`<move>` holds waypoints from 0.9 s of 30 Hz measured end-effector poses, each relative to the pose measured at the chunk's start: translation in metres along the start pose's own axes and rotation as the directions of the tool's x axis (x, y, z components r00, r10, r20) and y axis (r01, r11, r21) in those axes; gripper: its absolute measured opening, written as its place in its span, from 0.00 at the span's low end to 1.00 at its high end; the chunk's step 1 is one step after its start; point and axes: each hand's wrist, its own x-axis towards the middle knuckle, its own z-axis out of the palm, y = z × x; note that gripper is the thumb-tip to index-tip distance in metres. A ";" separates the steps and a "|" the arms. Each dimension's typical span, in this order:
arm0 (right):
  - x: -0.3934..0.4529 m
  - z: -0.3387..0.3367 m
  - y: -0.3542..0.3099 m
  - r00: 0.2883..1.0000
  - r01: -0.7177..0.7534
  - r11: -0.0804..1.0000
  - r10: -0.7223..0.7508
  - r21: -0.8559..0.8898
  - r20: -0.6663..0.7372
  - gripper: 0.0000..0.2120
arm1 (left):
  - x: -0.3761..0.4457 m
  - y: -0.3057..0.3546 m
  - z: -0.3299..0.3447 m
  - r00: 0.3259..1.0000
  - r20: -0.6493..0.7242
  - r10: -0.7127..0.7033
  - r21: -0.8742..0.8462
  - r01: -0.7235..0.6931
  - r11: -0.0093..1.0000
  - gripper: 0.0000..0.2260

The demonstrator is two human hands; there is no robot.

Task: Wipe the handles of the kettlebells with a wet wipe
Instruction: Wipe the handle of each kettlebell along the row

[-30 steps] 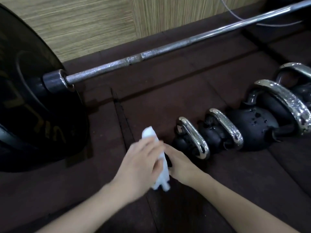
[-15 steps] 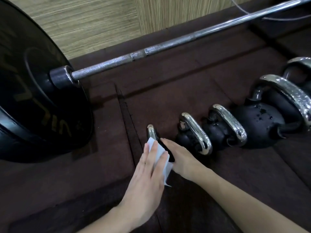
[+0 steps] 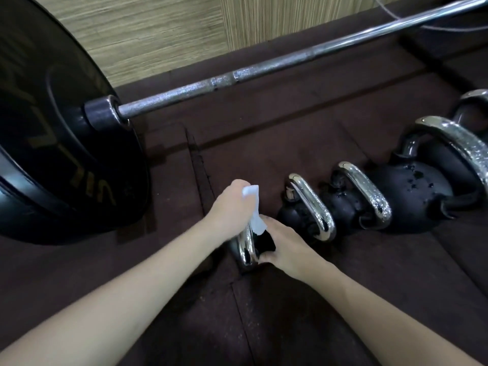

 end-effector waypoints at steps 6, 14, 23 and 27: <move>0.003 0.001 0.003 1.000 0.001 0.998 -0.001 -0.069 0.005 0.43 | -0.107 -0.062 0.065 0.915 -0.123 0.384 0.197 -0.357 0.913 0.36; 0.005 0.005 0.005 1.000 -0.007 1.000 0.008 0.015 -0.015 0.40 | -0.056 -0.033 0.043 0.961 -0.207 0.185 -0.157 -0.220 0.963 0.26; 0.002 -0.002 -0.001 0.999 -0.035 0.996 0.038 -0.079 0.030 0.50 | 0.013 -0.008 0.001 0.999 0.015 0.037 -0.038 -0.036 0.999 0.14; 0.003 0.001 0.002 0.999 -0.030 1.000 0.030 0.000 0.016 0.44 | -0.051 -0.044 0.028 0.886 -0.048 0.461 0.394 -0.408 0.824 0.24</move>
